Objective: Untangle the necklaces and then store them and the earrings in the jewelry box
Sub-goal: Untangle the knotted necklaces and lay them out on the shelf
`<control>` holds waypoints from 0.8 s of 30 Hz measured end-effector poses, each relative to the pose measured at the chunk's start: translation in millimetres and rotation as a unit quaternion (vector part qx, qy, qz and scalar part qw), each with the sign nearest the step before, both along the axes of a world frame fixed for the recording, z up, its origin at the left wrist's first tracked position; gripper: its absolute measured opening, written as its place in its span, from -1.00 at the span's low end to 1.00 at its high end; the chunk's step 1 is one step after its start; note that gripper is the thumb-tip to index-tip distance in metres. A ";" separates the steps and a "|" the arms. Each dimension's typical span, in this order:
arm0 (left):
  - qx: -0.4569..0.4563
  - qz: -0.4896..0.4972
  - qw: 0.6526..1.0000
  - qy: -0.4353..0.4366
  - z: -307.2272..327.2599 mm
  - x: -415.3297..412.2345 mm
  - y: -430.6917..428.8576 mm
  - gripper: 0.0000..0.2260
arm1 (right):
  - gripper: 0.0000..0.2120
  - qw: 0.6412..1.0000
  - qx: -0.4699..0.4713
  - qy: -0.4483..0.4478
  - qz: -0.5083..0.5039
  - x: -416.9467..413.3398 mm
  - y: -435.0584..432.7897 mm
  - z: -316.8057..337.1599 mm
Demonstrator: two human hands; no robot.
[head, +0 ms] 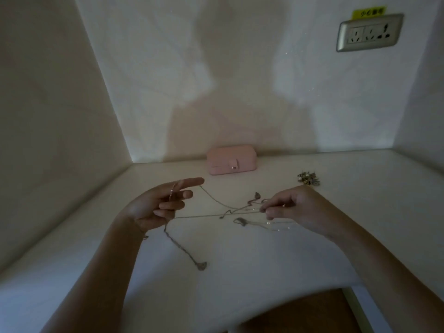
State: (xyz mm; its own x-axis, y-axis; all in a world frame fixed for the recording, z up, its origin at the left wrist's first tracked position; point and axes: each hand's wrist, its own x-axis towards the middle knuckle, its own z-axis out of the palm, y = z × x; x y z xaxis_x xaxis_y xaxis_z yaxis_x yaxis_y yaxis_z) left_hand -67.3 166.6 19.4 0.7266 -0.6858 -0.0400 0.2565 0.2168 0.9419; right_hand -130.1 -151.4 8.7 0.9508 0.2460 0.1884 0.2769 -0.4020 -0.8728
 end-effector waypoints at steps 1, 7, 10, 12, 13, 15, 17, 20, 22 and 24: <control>-0.004 -0.007 1.000 -0.011 2.2 -4.1 -4.3 -0.42 | -0.87 1.000 0.005 -0.012 -0.011 -6.4 -2.9 -2.3; 0.039 -0.008 0.999 -0.008 3.9 -15.1 -26.6 -0.12 | -0.95 0.999 0.025 0.047 0.008 -36.5 -6.7 -16.0; 0.102 0.042 0.994 0.023 2.8 -14.3 -31.4 -0.13 | -0.94 0.992 0.080 0.088 0.029 -41.6 -2.7 -20.0; 0.144 0.079 0.986 0.041 1.8 -13.1 -31.9 -0.36 | -0.93 0.990 0.096 0.100 0.029 -44.5 0.4 -22.8; 0.169 0.098 0.980 0.041 1.2 -14.1 -32.6 -0.54 | -0.94 0.990 0.091 0.102 0.028 -46.1 2.4 -23.8; 0.241 0.133 0.961 0.014 -2.3 -14.2 -33.8 -0.75 | -0.95 0.991 0.083 0.104 0.026 -48.4 6.8 -25.8; 0.351 0.180 0.918 -0.051 -6.9 -13.0 -36.2 -0.77 | -0.95 0.990 0.085 0.107 0.019 -48.9 11.8 -25.4; 0.444 0.256 0.842 -0.167 -13.1 -11.3 -42.0 -0.82 | -0.94 0.992 0.081 0.099 0.007 -45.9 18.7 -23.9; 0.422 0.275 0.829 -0.244 -8.9 -16.6 -49.0 -0.83 | -0.93 0.992 0.077 0.096 -0.001 -44.1 22.7 -21.6; 0.400 0.232 0.832 -0.306 -1.2 -27.6 -57.2 -0.83 | -0.93 0.993 0.070 0.090 -0.007 -42.2 25.8 -18.4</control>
State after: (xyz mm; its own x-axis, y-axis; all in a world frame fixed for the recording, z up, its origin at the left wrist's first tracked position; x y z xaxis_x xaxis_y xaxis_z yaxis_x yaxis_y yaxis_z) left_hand -94.9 109.4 18.1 0.9582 -0.2573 0.1253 -0.2601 -0.6002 0.7564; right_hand -172.3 -125.6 -9.7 0.9754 0.2155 0.0456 0.1056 -0.2756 -0.9555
